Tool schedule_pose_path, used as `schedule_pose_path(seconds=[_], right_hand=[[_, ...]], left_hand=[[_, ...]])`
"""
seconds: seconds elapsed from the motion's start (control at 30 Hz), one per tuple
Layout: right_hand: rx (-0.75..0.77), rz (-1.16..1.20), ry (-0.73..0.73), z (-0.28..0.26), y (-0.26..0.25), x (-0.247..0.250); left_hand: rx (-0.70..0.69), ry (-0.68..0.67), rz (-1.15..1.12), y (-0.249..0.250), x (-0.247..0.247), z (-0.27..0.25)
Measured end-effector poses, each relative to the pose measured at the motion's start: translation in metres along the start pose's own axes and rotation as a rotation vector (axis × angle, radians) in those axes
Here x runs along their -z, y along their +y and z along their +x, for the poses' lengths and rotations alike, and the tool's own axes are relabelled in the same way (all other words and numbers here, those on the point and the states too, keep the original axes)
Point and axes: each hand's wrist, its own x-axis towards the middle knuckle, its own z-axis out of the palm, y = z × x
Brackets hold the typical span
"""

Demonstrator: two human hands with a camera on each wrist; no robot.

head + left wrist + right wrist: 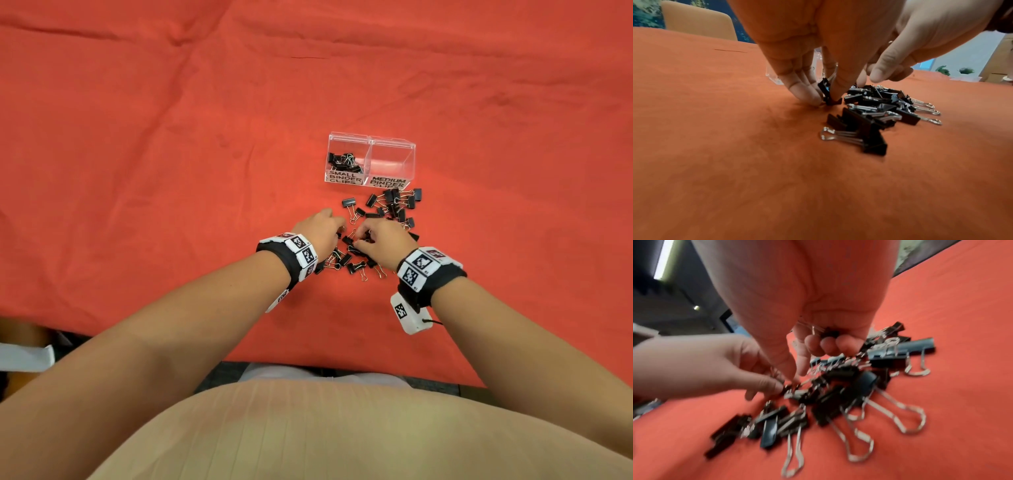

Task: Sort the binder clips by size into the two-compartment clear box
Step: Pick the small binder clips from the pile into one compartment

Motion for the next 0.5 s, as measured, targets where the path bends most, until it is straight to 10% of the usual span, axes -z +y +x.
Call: schedule_pose_path(seconds=[0.23, 0.5], right_hand=[[0.046, -0.336, 0.080, 0.010, -0.018, -0.020], [0.044, -0.138, 0.118, 0.021, -0.011, -0.013]], left_hand=[[-0.016, -0.018, 0.037, 0.001, 0.000, -0.001], [0.060, 0.030, 0.022, -0.004, 0.005, -0.002]])
